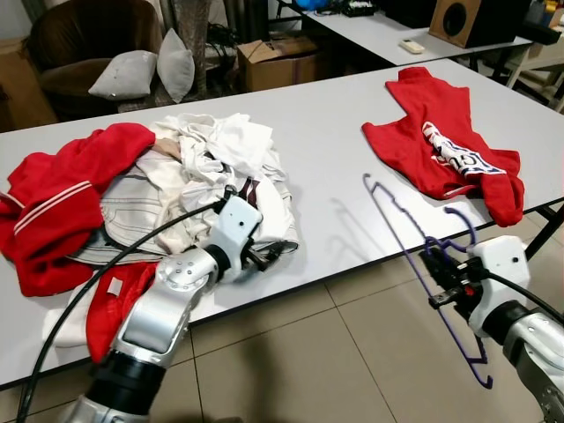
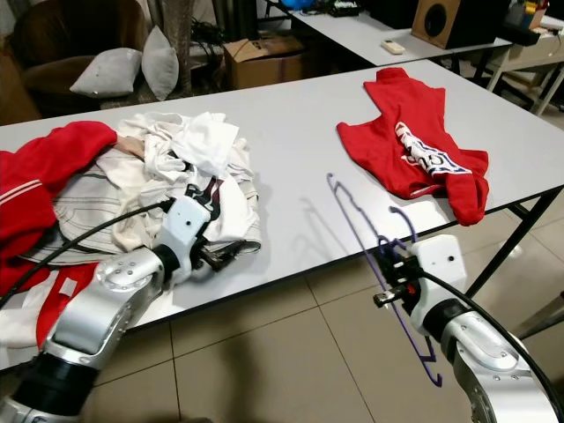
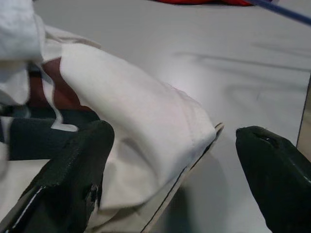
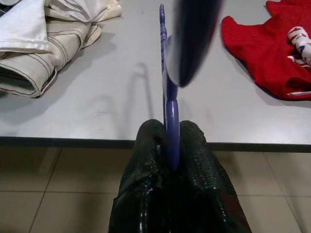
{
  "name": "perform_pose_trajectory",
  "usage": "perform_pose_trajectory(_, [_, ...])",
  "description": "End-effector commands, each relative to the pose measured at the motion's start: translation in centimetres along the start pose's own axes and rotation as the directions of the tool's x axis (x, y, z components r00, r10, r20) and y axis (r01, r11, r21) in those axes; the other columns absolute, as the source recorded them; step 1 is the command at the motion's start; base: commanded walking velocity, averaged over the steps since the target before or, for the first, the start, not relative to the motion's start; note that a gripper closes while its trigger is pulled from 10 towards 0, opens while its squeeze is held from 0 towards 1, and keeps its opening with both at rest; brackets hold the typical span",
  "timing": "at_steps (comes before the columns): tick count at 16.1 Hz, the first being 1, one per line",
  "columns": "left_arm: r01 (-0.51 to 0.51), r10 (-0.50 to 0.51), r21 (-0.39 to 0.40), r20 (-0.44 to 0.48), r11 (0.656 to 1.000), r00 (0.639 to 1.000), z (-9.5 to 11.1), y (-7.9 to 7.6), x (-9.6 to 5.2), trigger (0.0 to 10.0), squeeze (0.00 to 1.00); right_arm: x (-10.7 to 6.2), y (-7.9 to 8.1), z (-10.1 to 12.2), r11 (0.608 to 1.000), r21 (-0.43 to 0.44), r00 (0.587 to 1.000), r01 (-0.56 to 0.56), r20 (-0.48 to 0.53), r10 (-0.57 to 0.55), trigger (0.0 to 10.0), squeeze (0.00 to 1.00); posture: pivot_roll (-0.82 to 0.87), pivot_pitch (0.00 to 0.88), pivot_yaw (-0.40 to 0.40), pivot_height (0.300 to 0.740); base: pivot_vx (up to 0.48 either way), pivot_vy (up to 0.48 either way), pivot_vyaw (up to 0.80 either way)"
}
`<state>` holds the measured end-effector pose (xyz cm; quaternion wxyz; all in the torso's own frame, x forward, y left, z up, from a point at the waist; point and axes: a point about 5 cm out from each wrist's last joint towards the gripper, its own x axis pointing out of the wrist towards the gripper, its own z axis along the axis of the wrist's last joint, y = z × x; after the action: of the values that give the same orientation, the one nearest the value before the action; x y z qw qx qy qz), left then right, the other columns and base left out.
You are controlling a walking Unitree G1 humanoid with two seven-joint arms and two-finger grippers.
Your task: Hang hanger
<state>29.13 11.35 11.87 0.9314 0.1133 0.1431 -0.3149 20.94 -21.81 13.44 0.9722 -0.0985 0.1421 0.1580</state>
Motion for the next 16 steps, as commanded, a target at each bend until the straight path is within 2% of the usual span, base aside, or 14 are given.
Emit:
perform_pose_trajectory(1, [-0.008, 0.008, -0.020, -0.011, 1.000, 1.000, 0.1, 0.5, 0.2, 8.2, 0.00, 0.1, 0.2, 0.3, 1.000, -0.005, 1.000, -0.013, 0.009, 0.013, 10.0, 0.00, 0.05, 0.000, 0.041, 0.740, 0.000, 0.000, 0.00])
perform_pose_trajectory(3, [-0.010, 0.009, -0.033, -0.027, 0.999, 1.000, -0.2, 0.5, 0.6, 4.4, 0.00, 0.1, 0.3, 0.3, 1.000, -0.003, 1.000, -0.013, 0.010, 0.013, 10.0, 0.00, 0.04, 0.000, 0.042, 0.740, 0.000, 0.000, 0.00])
perform_pose_trajectory(4, [-0.028, 0.027, -0.027, -0.032, 0.999, 0.999, -0.2, 0.7, 0.8, 0.3, 0.00, 0.1, 0.4, 0.3, 1.000, -0.003, 1.000, -0.014, 0.011, 0.014, 10.0, 0.00, 0.03, 0.000, 0.047, 0.740, 0.000, 0.000, 0.00])
perform_pose_trajectory(6, [-0.038, 0.037, -0.031, -0.020, 0.999, 0.999, 0.0, 0.9, 1.0, 0.0, 0.00, 0.1, 0.5, 0.4, 1.000, -0.004, 1.000, -0.014, 0.012, 0.014, 10.0, 0.00, 0.03, 0.000, 0.050, 0.740, 0.000, 0.000, 0.00])
perform_pose_trajectory(11, [0.005, -0.003, -0.046, 0.032, 0.999, 0.999, 0.6, 0.5, 0.9, 0.0, 0.00, -0.1, 0.7, 0.1, 1.000, -0.009, 1.000, -0.016, 0.007, 0.016, 10.0, 0.00, 0.02, 0.000, 0.057, 0.740, 0.000, 0.000, 0.00])
perform_pose_trajectory(12, [0.042, -0.041, -0.024, 0.039, 0.999, 0.998, 0.7, 0.3, 0.5, 0.7, 0.00, -0.1, 0.6, 0.0, 1.000, -0.012, 1.000, -0.017, 0.003, 0.017, 10.0, 0.00, 0.02, 0.000, 0.059, 0.740, 0.000, 0.000, 0.00])
perform_pose_trajectory(13, [0.066, -0.065, -0.003, 0.041, 0.998, 0.997, 0.7, 0.2, 0.3, 2.5, 0.00, -0.2, 0.7, -0.1, 1.000, -0.015, 1.000, -0.020, 0.001, 0.020, 10.0, 0.00, 0.02, 0.000, 0.059, 0.740, 0.000, 0.000, 0.00])
perform_pose_trajectory(14, [0.096, -0.098, 0.032, 0.042, 0.995, 0.994, 0.6, 0.1, -0.2, 7.4, 0.00, -0.2, 0.7, -0.2, 1.000, -0.018, 1.000, -0.023, -0.002, 0.023, 10.0, 0.00, 0.03, 0.000, 0.061, 0.740, 0.000, 0.000, 0.00])
perform_pose_trajectory(15, [0.111, -0.113, 0.040, 0.048, 0.993, 0.992, 0.7, 0.1, -0.4, 10.0, 0.00, -0.1, 0.7, -0.2, 1.000, -0.019, 1.000, -0.023, -0.002, 0.023, 10.0, 0.00, 0.03, 0.000, 0.061, 0.740, 0.000, 0.000, 0.00])
perform_pose_trajectory(16, [0.102, -0.103, 0.036, 0.045, 0.994, 0.994, 0.6, 0.3, -0.3, 10.0, 0.00, -0.1, 0.7, -0.2, 1.000, -0.020, 1.000, -0.024, -0.002, 0.024, 10.0, 0.00, 0.03, 0.000, 0.060, 0.740, 0.000, 0.000, 0.00])
